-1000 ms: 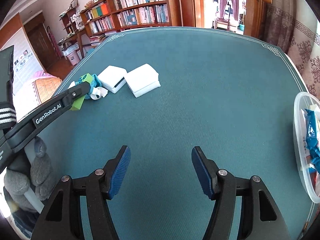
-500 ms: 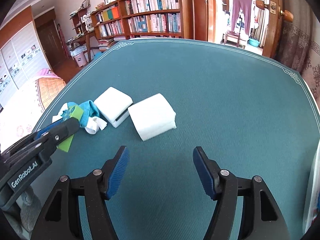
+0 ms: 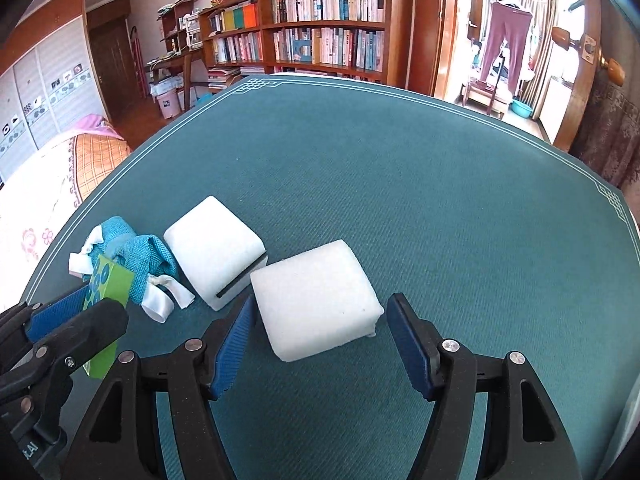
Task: Organize objects
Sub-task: 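Grasp the white sponge block with the right gripper, then carry the white sponge block into the bowl and open the right gripper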
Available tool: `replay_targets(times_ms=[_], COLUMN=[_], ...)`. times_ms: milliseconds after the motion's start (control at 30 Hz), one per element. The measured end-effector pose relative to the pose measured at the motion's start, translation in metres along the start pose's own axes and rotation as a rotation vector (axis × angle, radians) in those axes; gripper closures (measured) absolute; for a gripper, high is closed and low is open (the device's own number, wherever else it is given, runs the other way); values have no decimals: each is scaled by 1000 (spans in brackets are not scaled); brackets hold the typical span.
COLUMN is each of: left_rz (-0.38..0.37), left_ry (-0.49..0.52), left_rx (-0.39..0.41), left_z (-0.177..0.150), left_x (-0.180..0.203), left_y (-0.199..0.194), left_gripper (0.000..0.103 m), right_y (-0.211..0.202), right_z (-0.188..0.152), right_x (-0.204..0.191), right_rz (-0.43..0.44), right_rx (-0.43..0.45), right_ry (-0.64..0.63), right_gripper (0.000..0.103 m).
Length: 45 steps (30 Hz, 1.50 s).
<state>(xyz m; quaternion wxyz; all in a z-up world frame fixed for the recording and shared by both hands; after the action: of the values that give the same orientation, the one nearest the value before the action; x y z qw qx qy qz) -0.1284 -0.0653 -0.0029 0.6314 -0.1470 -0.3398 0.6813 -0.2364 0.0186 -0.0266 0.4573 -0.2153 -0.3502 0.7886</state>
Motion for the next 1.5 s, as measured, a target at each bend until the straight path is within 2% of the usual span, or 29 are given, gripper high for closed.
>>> replay_targets(times_ms=[100, 167, 400, 700, 767, 967, 1033, 1233, 1500], left_rz=[-2, 0, 2, -28, -53, -190, -208, -220, -185], left_ry=[5, 10, 17, 44, 41, 31, 42, 73, 106], left_rx=[-2, 1, 4, 18, 18, -10, -7, -1, -26], left_z=[-1, -1, -2, -3, -3, -5, -5, -8, -18], left_x=[2, 3, 5, 14, 16, 30, 34, 44, 49], left_y=[1, 1, 0, -5, -7, -12, -14, -17, -7], left_gripper=[72, 72, 72, 72, 72, 72, 72, 72, 72], right_y=[2, 1, -12, -54, -63, -91, -99, -125, -168], right_z=[-1, -3, -13, -38, -45, -68, -75, -98, -122], right_x=[0, -2, 1, 13, 17, 34, 41, 62, 98], right_rz=[1, 5, -12, -57, -64, -92, -102, -132, -180], right_rx=[2, 5, 15, 44, 45, 53, 54, 65, 109], right_ry=[2, -9, 15, 70, 83, 145, 167, 237, 332], right_gripper=[36, 45, 47, 47, 47, 47, 47, 47, 47])
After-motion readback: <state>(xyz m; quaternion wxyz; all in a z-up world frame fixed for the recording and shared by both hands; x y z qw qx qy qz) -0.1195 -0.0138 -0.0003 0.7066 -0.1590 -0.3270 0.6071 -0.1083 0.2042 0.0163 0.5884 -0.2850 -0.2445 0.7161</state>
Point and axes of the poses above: each gripper's, at about its wrist camera, not at the fingertips, and y roughly the way its jaws point, x to its right, z to its top, the point moved 7 cm from there along y, roughly the way its jaws point, and after that the axes turned 1 degree about x, right-handed, at the moved point
